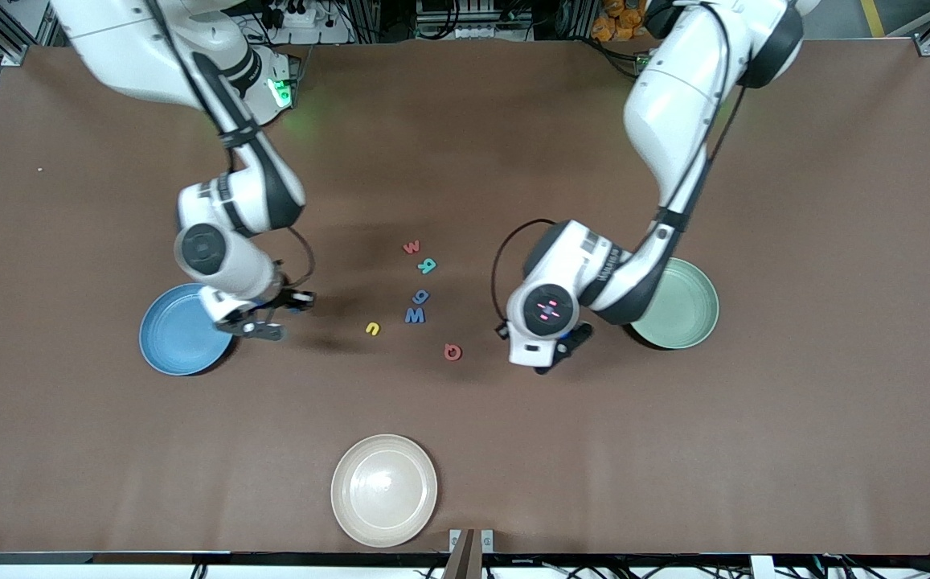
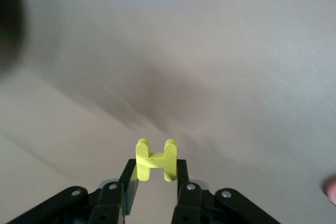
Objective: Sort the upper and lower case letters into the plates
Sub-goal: 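Place the H on the green plate while the right gripper drops the E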
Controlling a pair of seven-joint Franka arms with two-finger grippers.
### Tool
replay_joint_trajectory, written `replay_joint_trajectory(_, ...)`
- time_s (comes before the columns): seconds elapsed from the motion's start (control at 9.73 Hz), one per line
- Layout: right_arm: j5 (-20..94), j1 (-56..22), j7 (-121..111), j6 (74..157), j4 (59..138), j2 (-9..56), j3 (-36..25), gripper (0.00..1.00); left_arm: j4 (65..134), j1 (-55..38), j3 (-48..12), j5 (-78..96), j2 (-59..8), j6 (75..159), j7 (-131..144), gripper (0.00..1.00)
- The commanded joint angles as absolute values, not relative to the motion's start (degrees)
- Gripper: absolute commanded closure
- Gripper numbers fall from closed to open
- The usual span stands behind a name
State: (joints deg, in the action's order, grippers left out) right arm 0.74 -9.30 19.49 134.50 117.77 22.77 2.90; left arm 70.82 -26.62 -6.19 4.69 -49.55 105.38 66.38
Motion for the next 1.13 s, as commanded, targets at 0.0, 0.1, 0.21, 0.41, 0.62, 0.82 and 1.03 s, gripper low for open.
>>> replay_joint_trajectory(0.0, -1.31, -2.23, 9.45, 132.89, 118.39, 21.53, 3.34, 1.0, 83.37, -21.99, -6.42, 5.54, -39.76, 105.29, 57.96, 0.74)
replay_joint_trajectory(0.1, -4.02, 1.2, 5.84, 132.72, 117.52, 21.88, 3.43, 1.0, 88.11, -20.67, -6.42, 5.54, -35.9, 105.29, 53.66, 0.74)
replay_joint_trajectory(0.21, -5.7, 3.58, 3.36, 132.71, 116.38, 22.32, 3.43, 1.0, 93.29, -18.91, -6.42, 5.19, -32.29, 105.99, 48.92, 0.73)
replay_joint_trajectory(0.41, -5.71, 6.76, -1.21, 132.71, 114.27, 23.28, 3.43, 0.64, 101.56, -17.5, -6.42, 0.65, -27.53, 108.62, 45.11, 0.73)
replay_joint_trajectory(0.62, -5.36, 6.86, -1.68, 132.8, 113.47, 23.38, 3.6, 0.0, 109.82, -13.55, -6.42, -0.09, -23.84, 114.93, 37.22, 0.73)
replay_joint_trajectory(0.82, -5.01, 2.31, 5.31, 132.72, 111.55, 24.08, 3.78, 0.0, 114.86, -9.25, -6.42, -0.09, -22.33, 119.34, 29.57, 0.72)
replay_joint_trajectory(1.03, -4.83, -2.79, 14.55, 132.63, 108.47, 26.18, 3.87, 0.0, 116.1, -7.74, -6.5, -0.18, -22.41, 121.37, 26.46, 0.72)
